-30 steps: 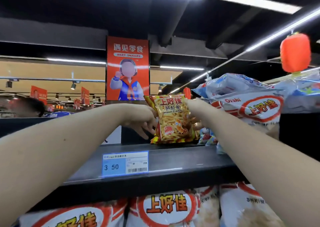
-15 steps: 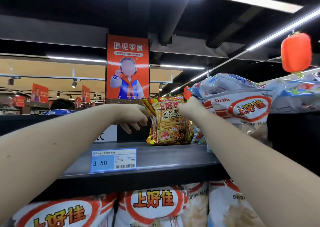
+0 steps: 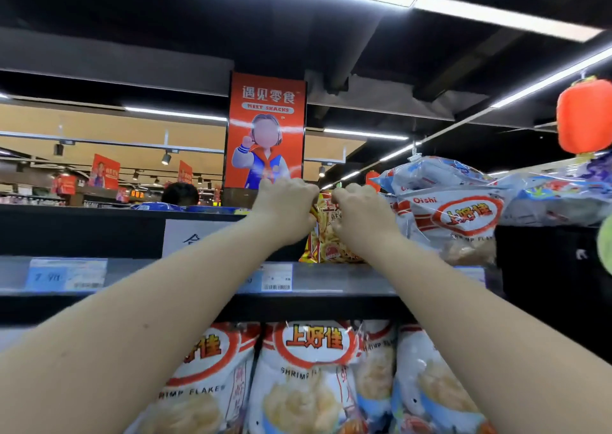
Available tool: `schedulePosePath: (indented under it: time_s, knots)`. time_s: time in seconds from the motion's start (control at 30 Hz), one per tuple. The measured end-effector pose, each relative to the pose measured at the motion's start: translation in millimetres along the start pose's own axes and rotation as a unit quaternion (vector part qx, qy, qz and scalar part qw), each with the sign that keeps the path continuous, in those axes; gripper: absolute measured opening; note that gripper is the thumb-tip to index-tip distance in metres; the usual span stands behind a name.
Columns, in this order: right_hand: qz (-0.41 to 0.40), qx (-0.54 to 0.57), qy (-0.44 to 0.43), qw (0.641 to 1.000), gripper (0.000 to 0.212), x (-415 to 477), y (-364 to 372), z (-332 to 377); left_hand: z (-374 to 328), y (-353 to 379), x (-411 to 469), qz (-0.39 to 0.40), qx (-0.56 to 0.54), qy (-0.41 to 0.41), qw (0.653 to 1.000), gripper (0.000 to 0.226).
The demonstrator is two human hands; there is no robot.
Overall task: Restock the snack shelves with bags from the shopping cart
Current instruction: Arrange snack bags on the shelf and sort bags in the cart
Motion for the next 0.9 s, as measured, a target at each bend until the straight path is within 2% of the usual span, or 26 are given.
schedulePosePath:
  time_s: [0.1, 0.27, 0.4, 0.6, 0.77, 0.9]
  knots:
    - [-0.037, -0.066, 0.009, 0.997, 0.027, -32.6, -28.1, 2.4, -26.2, -6.4, -30.1, -0.035, 0.019, 0.003, 0.999, 0.028]
    - [-0.059, -0.146, 0.04, 0.987, 0.026, -104.7, -71.5, -15.7, -78.0, -23.2, -80.9, -0.048, -0.031, 0.042, 0.997, 0.031]
    - [0.006, -0.24, 0.06, 0.969, 0.03, -180.2, -100.0, -39.6, -132.3, -22.5, -121.6, -0.036, -0.096, 0.091, 0.991, 0.033]
    - [0.088, -0.277, 0.127, 0.948, 0.029, -295.2, -147.9, -89.7, -245.5, -8.2, -169.5, 0.016, -0.21, 0.131, 0.969, 0.036]
    - [0.154, -0.336, 0.172, 0.913, 0.028, -397.8, -190.9, -154.9, -368.1, -9.3, -207.2, 0.035, -0.289, 0.188, 0.938, 0.039]
    - [0.197, -0.361, 0.228, 0.883, 0.028, -485.1, -231.9, -216.2, -485.5, -21.2, -239.2, 0.053, -0.352, 0.233, 0.905, 0.031]
Point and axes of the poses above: each hand's wrist, its own x-axis towards the middle knuckle, its own y-axis out of the palm, z = x × y, the point moved 2 cm from there along x, towards the middle knuckle, and after that the axes turned 11 degrees about -x, right-handed, at the moved point
